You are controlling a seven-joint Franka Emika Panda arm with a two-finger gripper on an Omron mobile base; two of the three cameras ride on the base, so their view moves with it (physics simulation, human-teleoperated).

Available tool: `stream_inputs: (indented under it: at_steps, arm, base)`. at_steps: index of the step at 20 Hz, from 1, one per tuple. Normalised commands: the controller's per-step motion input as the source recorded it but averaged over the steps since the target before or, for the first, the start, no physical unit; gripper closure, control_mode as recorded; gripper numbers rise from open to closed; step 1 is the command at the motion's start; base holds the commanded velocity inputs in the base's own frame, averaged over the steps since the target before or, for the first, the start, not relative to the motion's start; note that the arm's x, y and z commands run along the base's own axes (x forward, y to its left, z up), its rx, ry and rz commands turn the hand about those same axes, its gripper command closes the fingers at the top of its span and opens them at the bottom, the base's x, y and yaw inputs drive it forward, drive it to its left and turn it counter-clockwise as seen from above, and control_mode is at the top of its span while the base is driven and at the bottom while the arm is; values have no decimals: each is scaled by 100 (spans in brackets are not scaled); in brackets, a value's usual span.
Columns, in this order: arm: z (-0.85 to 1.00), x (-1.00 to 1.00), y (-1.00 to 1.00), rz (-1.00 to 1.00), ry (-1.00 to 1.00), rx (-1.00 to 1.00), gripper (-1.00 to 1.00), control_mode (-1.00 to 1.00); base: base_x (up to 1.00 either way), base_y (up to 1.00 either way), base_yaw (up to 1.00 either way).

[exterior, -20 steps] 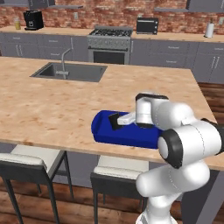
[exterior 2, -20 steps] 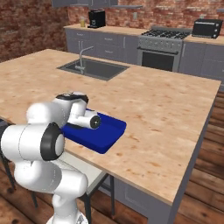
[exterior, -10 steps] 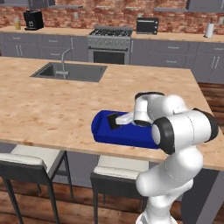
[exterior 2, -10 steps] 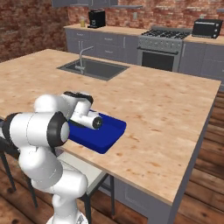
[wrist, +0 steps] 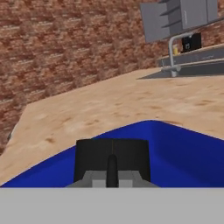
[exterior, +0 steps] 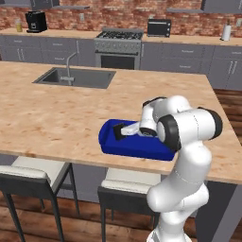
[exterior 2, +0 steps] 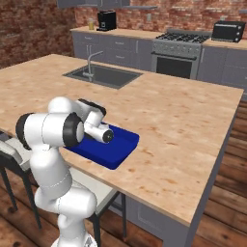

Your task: There is a tray on the dining counter. Grab the cup, mug, and pitcher and place them on the tray. The pitcher may be placed next to the tray if it cannot fit the tray.

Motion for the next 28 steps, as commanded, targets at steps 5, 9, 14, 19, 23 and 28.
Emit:
stream_inputs:
  at_steps: [5,9,14,19,23,28]
  arm:
    - [-44,12,0,0,0,0,100,-100]
    - [-36,16,0,0,-1,0,100,-100]
    - [-28,4,0,1,0,0,100,-100]
    - [-1,0,0,0,0,0,100,-100]
    - [0,0,0,0,0,0,100,-100]
    - [0,0,0,0,0,0,100,-100]
  base:
    - [0,0,0]
    - [0,0,0]
    - [0,0,0]
    - [0,0,0]
    - [0,0,0]
    - [0,0,0]
